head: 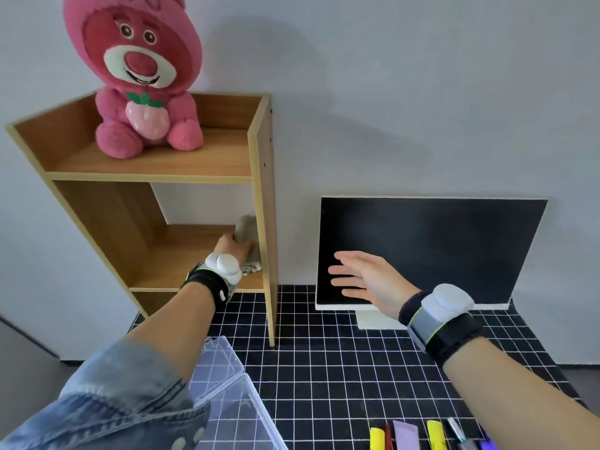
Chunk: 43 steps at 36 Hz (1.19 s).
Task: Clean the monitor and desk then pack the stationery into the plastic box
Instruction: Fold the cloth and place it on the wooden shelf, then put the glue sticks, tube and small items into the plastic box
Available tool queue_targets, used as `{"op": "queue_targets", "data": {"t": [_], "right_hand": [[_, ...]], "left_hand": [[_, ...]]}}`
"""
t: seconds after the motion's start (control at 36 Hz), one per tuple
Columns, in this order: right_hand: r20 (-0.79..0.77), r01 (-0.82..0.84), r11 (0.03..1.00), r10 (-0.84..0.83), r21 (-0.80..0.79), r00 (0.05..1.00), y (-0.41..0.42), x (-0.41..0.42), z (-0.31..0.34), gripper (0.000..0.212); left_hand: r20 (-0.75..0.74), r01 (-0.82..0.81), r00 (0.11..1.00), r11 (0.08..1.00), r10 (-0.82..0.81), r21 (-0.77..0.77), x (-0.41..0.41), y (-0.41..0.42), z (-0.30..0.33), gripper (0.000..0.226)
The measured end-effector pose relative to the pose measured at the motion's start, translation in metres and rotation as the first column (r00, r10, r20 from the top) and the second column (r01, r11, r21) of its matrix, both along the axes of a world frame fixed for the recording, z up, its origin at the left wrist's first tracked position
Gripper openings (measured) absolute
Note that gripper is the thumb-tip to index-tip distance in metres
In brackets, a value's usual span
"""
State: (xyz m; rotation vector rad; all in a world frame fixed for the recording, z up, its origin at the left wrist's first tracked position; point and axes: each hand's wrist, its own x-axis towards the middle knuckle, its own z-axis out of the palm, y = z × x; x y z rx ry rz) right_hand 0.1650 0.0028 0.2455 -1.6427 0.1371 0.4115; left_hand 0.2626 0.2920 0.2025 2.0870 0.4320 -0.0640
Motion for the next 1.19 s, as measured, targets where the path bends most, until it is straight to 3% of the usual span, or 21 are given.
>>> {"op": "queue_targets", "data": {"t": [0.25,0.39,0.75,1.19], "right_hand": [[0.012,0.014,1.000,-0.014,-0.022,1.000,-0.012,-0.013,-0.006,0.031],[0.022,0.022,0.998,-0.021,-0.054,1.000,-0.029,-0.023,-0.012,0.029],[0.091,0.038,0.978,-0.019,-0.204,0.996,-0.097,-0.061,-0.031,0.018],[0.124,-0.104,0.916,0.164,-0.388,0.979,-0.225,-0.116,-0.078,0.019]], "left_hand": [[0.026,-0.007,1.000,0.998,0.006,0.058,-0.010,0.005,-0.003,0.067],[0.138,-0.005,0.990,0.994,-0.010,0.106,-0.035,-0.007,-0.007,0.052],[0.232,-0.070,0.970,0.998,0.070,-0.005,-0.141,-0.068,-0.021,0.044],[0.107,0.002,0.994,0.998,-0.009,0.063,-0.230,-0.221,-0.063,0.050]]}}
